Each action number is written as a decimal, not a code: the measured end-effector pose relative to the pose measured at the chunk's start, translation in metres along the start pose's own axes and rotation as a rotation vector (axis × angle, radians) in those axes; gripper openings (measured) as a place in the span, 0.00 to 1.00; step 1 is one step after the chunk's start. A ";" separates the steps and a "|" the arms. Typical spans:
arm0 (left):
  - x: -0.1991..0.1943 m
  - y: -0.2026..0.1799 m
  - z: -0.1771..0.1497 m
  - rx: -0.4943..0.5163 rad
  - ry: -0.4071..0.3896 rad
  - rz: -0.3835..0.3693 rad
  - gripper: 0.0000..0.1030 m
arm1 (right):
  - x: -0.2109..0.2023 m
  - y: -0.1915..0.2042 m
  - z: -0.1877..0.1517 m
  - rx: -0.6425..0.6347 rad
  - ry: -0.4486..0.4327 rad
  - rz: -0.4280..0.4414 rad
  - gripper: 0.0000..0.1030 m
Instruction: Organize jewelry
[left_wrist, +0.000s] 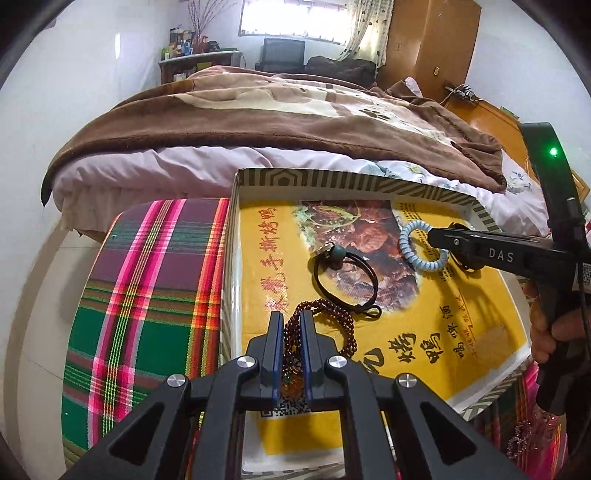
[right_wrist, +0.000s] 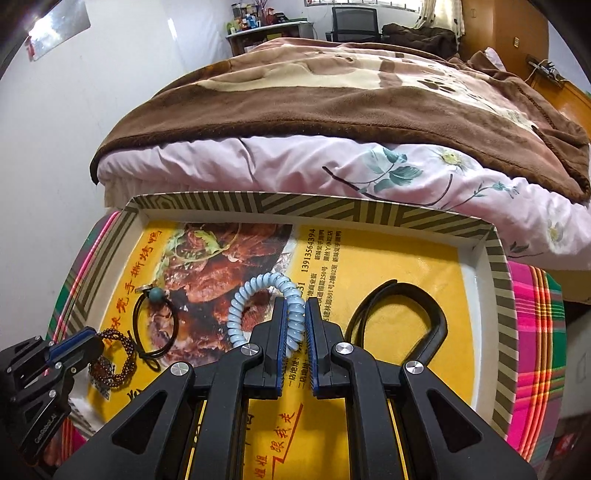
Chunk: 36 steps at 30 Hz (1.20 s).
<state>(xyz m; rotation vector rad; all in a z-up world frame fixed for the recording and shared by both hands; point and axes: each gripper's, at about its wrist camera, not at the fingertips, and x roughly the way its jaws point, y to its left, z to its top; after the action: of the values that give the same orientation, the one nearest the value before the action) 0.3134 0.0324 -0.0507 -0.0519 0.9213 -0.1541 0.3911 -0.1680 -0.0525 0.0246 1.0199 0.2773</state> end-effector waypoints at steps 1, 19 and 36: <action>0.001 0.000 0.000 0.000 0.004 0.000 0.09 | 0.002 -0.001 0.001 0.006 0.008 0.002 0.10; -0.016 -0.007 0.000 -0.010 -0.006 0.001 0.60 | -0.022 0.000 -0.004 0.010 -0.019 -0.015 0.28; -0.117 -0.022 -0.034 0.016 -0.111 -0.036 0.69 | -0.126 0.017 -0.070 -0.003 -0.140 0.054 0.32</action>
<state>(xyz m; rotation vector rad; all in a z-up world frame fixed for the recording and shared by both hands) 0.2143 0.0297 0.0238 -0.0612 0.8090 -0.1899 0.2667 -0.1894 0.0184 0.0677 0.8809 0.3221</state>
